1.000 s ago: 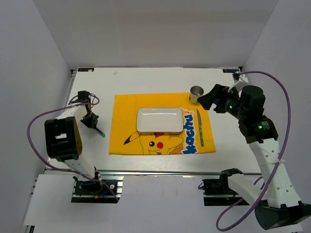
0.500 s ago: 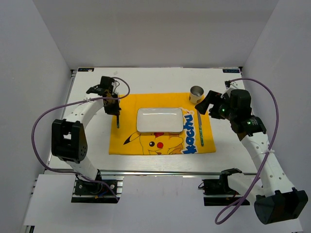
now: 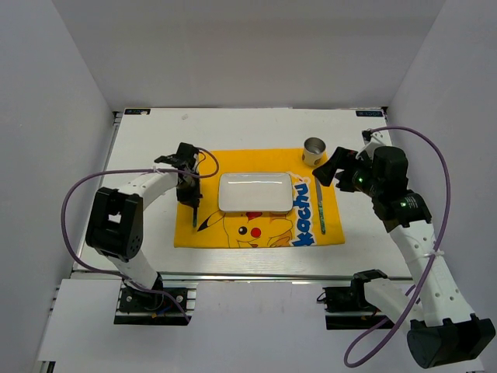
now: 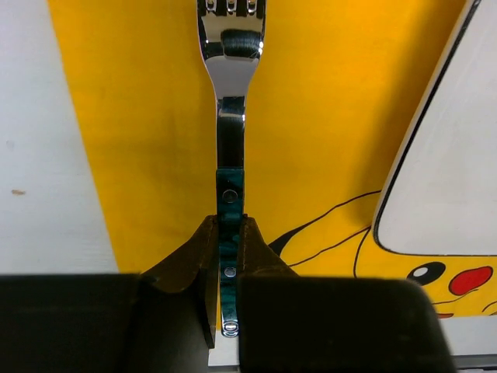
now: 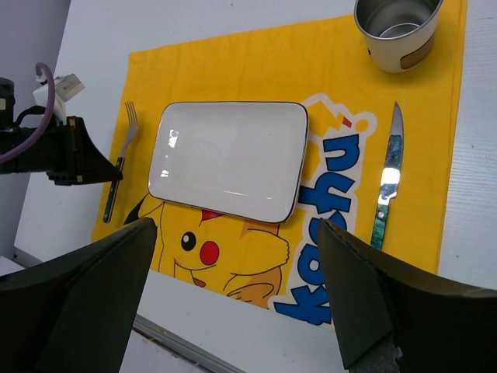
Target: Set the dinner table for one person
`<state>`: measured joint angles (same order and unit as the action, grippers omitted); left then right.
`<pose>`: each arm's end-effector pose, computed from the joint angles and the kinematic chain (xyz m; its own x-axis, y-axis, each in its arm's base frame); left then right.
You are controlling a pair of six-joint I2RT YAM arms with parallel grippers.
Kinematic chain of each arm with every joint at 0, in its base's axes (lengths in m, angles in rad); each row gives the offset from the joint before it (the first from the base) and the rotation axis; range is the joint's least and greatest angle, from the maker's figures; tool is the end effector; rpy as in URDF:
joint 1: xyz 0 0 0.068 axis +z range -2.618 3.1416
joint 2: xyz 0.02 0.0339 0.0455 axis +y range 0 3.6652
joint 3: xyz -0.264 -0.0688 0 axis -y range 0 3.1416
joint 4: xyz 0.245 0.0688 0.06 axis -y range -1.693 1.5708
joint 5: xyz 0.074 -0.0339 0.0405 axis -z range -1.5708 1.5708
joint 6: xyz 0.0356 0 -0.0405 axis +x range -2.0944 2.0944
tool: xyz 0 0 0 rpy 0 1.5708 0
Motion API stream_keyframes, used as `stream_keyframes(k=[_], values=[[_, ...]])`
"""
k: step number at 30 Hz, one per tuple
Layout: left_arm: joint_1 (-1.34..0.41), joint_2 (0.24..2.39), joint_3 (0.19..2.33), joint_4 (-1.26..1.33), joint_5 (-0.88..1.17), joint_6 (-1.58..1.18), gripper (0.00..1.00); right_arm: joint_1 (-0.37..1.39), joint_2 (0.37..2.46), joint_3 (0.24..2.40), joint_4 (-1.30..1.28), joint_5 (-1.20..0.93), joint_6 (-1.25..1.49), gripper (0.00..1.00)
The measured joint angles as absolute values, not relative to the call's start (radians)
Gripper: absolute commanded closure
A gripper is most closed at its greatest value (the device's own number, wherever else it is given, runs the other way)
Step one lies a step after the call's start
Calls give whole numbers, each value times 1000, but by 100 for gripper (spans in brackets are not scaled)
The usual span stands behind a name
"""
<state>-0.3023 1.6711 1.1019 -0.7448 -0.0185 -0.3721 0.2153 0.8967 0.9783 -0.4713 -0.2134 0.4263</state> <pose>0.2990 -0.0926 0.1887 -0.9668 -0.0793 -0.2431 -0.0626 0.9952 -0.0757 0.1890 0.0491 0.3582 -0.5034 0.3036 -0.8090 -0.2109 0.8648 0.4558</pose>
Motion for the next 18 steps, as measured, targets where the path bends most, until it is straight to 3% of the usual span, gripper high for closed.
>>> stream_keyframes(k=[18], values=[[-340, 1741, 1075, -667, -65, -410, 99, 215, 870, 978, -471, -239, 399, 11]])
